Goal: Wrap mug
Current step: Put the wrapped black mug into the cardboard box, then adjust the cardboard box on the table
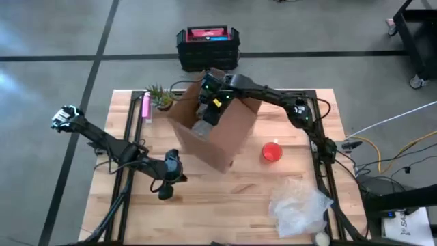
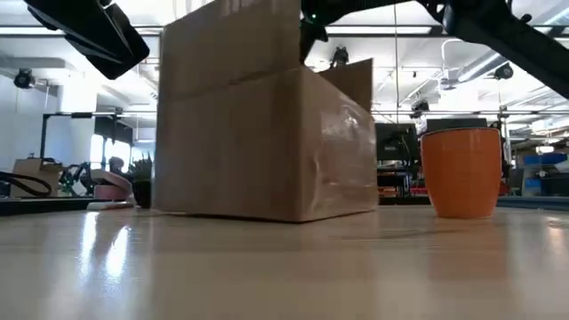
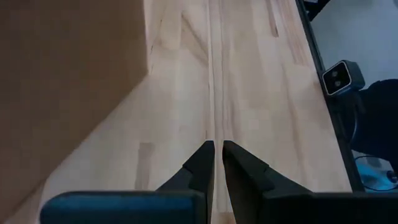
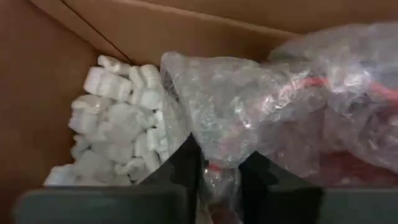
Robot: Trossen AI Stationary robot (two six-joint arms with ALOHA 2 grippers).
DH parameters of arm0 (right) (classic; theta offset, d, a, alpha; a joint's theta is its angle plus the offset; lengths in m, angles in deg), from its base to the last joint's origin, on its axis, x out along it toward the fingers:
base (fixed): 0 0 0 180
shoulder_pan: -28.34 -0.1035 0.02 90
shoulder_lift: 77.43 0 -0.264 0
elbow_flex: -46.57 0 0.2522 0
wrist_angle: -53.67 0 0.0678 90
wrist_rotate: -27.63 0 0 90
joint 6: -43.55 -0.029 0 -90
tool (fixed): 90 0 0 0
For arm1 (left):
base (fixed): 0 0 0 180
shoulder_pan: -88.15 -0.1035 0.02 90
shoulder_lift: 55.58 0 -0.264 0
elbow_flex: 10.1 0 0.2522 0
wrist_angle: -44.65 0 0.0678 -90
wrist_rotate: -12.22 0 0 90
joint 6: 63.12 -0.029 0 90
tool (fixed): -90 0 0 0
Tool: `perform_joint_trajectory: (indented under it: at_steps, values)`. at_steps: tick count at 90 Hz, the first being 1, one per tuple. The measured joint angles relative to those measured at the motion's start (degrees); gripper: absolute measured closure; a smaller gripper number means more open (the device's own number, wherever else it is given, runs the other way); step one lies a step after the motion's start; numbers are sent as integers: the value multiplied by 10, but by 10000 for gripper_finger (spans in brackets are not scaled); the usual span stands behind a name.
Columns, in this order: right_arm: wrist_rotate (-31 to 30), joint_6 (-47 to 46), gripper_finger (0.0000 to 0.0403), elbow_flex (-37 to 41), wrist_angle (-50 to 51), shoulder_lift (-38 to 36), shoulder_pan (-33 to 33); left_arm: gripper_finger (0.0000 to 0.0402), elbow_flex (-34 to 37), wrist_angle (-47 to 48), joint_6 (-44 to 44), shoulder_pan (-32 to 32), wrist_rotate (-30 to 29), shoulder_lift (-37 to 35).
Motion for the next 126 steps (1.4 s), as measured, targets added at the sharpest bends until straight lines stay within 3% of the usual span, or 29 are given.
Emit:
perform_joint_trajectory:
  at_steps: [25,51,63,87,107,118,126]
  values:
    - [-1,-20,184,-1,9,-18,3,381,0,5,5,0,-30,0]
    - [-1,-39,123,-2,26,-116,-11,381,0,23,37,-9,-147,9]
    - [0,-36,115,-2,30,-171,-18,381,4,53,48,-31,-249,23]
    - [-8,-39,131,-3,39,-257,-54,381,7,65,19,-136,-344,52]
    - [-21,-22,155,-2,82,-254,-115,381,19,34,-81,-299,-348,68]
    - [-50,-19,169,-2,109,-246,-142,381,18,10,-125,-381,-285,68]
    - [-67,-18,179,-2,123,-245,-159,381,7,24,-124,-397,-246,52]
